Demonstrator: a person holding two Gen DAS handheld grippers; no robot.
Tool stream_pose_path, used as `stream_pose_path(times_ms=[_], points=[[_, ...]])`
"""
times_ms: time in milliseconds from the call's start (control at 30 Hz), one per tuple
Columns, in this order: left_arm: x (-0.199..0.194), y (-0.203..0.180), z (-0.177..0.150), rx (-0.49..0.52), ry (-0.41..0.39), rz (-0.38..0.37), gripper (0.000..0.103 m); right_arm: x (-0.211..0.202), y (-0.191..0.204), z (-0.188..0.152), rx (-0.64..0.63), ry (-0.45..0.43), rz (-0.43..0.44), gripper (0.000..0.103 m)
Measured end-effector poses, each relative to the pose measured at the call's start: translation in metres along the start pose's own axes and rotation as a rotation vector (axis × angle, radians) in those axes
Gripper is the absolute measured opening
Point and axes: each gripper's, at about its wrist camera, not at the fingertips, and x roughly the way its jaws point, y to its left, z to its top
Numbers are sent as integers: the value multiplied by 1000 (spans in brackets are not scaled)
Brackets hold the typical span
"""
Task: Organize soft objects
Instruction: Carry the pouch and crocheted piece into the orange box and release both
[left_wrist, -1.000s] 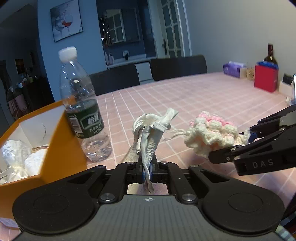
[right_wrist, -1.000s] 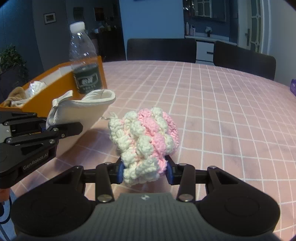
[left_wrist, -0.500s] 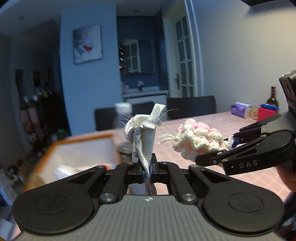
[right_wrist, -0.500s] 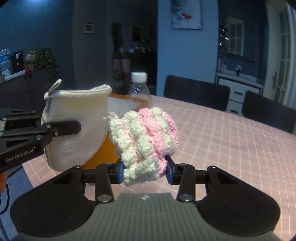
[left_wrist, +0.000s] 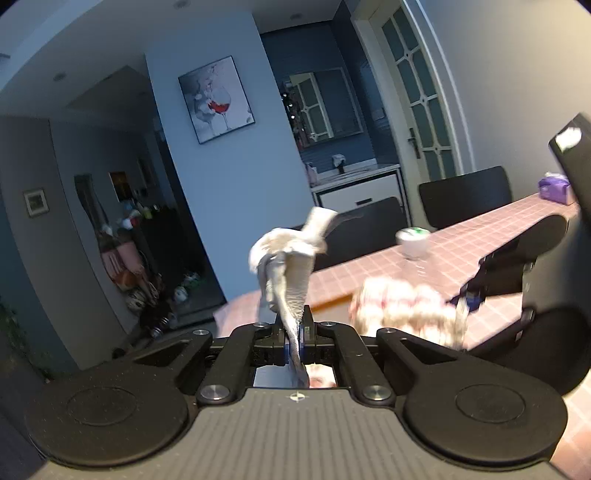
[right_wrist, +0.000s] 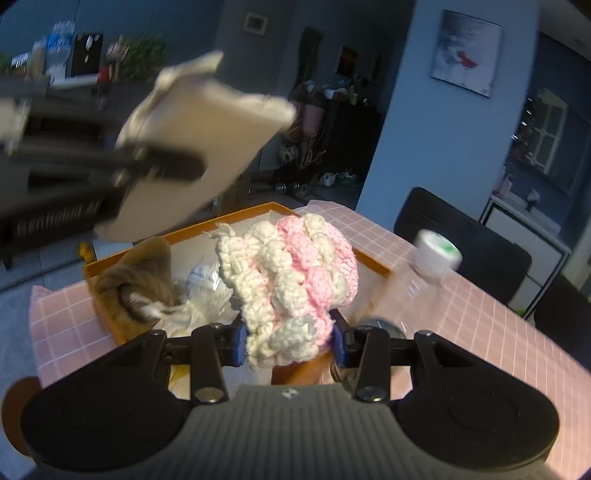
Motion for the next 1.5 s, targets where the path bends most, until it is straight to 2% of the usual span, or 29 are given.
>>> stream_pose_path(times_ms=[133, 233, 367, 467, 633, 800, 833, 1000, 1067, 1133, 1400, 1500], points=[[40, 5, 5, 75, 32, 8, 4, 38, 5, 17, -70, 27, -49, 42], [72, 11, -4, 98, 85, -10, 4, 62, 7, 21, -45, 64, -52, 42], [104, 19, -22, 62, 172, -80, 4, 90, -1, 24, -24, 112, -55, 43], [124, 26, -33, 64, 228, -131, 4, 107, 3, 25, -58, 141, -54, 44], [143, 32, -47, 77, 307, -154, 4, 125, 4, 23, -139, 188, -49, 48], [145, 32, -56, 79, 368, -165, 5, 138, -1, 20, -141, 227, -45, 55], [143, 31, -58, 85, 370, -165, 8, 139, 1, 20, -149, 227, -42, 58], [142, 30, -58, 82, 393, -169, 18, 134, 8, 18, -205, 212, -41, 62], [144, 31, -57, 82, 399, -151, 41, 131, 9, 18, -225, 213, -40, 64], [143, 31, -57, 82, 400, -138, 52, 131, 9, 21, -246, 216, -39, 67], [129, 31, -45, 100, 380, -129, 55, 112, 4, 28, -258, 212, -51, 74], [117, 32, -40, 107, 363, -124, 60, 105, 4, 32, -267, 195, -58, 74]])
